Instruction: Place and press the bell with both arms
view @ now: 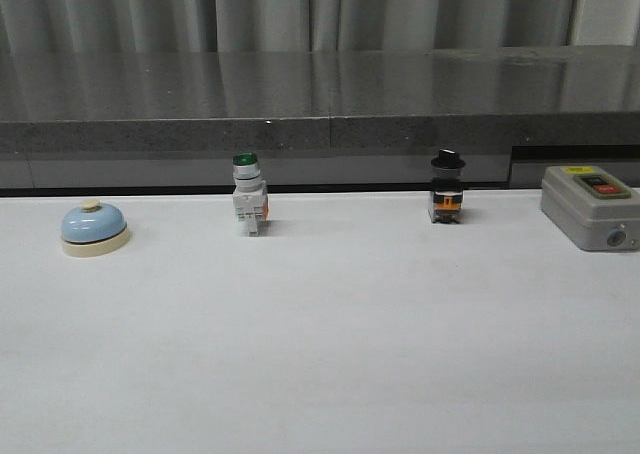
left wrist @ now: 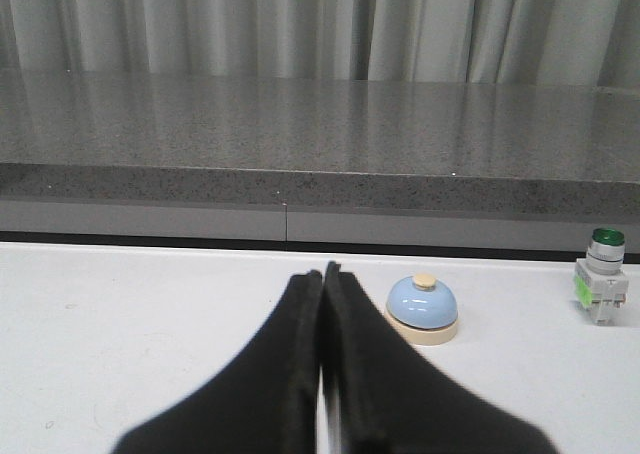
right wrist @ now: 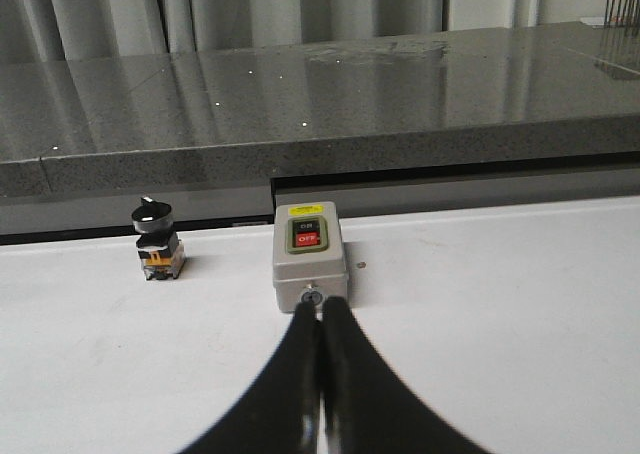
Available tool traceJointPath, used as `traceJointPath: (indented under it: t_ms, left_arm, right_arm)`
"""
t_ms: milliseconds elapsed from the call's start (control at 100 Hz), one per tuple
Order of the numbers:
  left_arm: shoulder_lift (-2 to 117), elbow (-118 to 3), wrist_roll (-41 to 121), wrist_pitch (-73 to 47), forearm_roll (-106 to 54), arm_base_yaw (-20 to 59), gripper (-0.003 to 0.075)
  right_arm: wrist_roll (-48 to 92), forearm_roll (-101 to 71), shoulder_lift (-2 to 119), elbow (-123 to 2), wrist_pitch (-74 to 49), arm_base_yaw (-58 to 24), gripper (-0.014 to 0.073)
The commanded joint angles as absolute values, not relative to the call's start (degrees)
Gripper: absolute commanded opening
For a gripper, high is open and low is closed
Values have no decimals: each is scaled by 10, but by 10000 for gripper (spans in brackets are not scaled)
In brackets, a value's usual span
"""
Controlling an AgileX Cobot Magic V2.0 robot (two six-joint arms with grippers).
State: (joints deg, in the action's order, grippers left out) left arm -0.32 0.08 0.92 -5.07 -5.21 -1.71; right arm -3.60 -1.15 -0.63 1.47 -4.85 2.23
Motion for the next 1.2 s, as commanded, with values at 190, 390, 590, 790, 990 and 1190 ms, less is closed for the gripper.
traceJointPath:
  t_ms: [190,390,590,790,990,1190]
  left_arm:
    - [-21,25,4,-9,-53,-19,-20]
    - [-21,25,4,10,-53,-19,-20]
    - [-21,15,4,25,-54,-19,-20]
    - [-9,-41,4,-25,-54,-19,-20]
    - [42,-105,4,-62,-55,-19,-20]
    - [114,-170,4,-88,-59,-19,-20]
  right_arm:
    - [-34,-7,-16,7,-6,25,-61]
    - [-34,-7,-16,7,-6,25,-61]
    - [-34,-7,-16,7,-6,25,-61]
    - [-34,-7,-16,7,-6,25,-61]
    - [-34,-7,-16,7,-6,25,-61]
    - [-34,-7,-16,7,-6,25,-61]
